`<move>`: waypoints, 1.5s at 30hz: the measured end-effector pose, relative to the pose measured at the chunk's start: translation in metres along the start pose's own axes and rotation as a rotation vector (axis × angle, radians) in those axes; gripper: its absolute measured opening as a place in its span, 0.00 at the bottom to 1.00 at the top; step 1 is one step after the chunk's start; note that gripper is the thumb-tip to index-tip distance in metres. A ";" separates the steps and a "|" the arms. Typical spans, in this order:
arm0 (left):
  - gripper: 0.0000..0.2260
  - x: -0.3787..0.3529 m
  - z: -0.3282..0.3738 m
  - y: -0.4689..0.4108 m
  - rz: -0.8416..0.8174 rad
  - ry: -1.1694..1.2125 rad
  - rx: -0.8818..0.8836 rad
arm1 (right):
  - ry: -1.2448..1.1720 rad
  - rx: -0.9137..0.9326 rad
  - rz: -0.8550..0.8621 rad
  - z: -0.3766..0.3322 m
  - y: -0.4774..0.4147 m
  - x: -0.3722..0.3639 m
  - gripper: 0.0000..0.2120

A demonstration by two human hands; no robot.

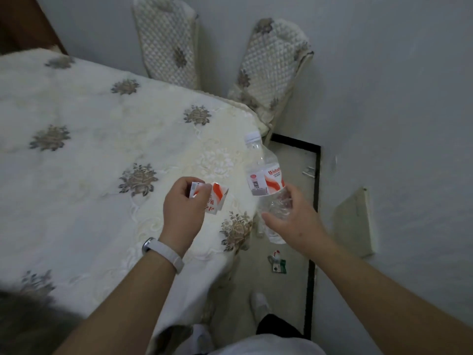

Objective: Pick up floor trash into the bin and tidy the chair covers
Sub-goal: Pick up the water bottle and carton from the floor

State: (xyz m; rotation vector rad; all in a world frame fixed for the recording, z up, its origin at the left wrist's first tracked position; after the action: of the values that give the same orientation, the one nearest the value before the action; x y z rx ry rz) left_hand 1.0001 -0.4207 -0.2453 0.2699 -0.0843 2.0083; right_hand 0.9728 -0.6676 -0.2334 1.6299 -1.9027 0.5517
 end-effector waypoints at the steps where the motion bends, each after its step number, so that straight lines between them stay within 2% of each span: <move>1: 0.03 0.006 0.001 0.000 0.028 -0.006 0.007 | -0.016 0.017 -0.030 -0.004 -0.008 -0.005 0.24; 5: 0.02 0.031 0.006 0.004 0.181 -0.031 0.032 | -0.054 0.085 -0.153 -0.017 -0.037 -0.028 0.34; 10: 0.02 0.061 0.012 0.025 0.425 -0.083 0.101 | -0.104 0.194 -0.358 -0.033 -0.062 -0.056 0.33; 14: 0.02 0.080 0.012 0.056 0.601 -0.110 0.137 | -0.075 0.304 -0.517 -0.047 -0.071 -0.085 0.39; 20: 0.02 0.120 0.010 0.125 0.821 -0.150 0.219 | -0.094 0.425 -0.711 -0.079 -0.031 -0.122 0.38; 24: 0.02 0.152 0.002 0.180 0.998 -0.155 0.273 | -0.111 0.511 -0.857 -0.098 0.021 -0.143 0.37; 32: 0.03 0.217 -0.021 0.298 1.220 -0.099 0.326 | -0.093 0.677 -1.069 -0.122 0.144 -0.166 0.32; 38: 0.02 0.275 -0.039 0.414 1.360 -0.047 0.318 | -0.070 0.783 -1.135 -0.136 0.263 -0.165 0.21; 45: 0.03 0.348 -0.085 0.571 1.512 0.021 0.393 | -0.019 0.912 -1.208 -0.136 0.422 -0.170 0.20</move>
State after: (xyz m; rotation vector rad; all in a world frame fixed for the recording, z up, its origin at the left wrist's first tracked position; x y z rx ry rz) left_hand 0.3305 -0.3500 -0.2150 0.5202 0.1898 3.5365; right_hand 0.5952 -0.3806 -0.2200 2.8785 -0.3037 0.8560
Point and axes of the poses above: each hand's wrist, its own y-axis away from the middle knuckle, its own x-axis out of the back of the hand, z = x × y, the point moved 6 cm from there along -y, towards the middle knuckle, and after that the axes turned 8 degrees about z, right-handed, at the moved point
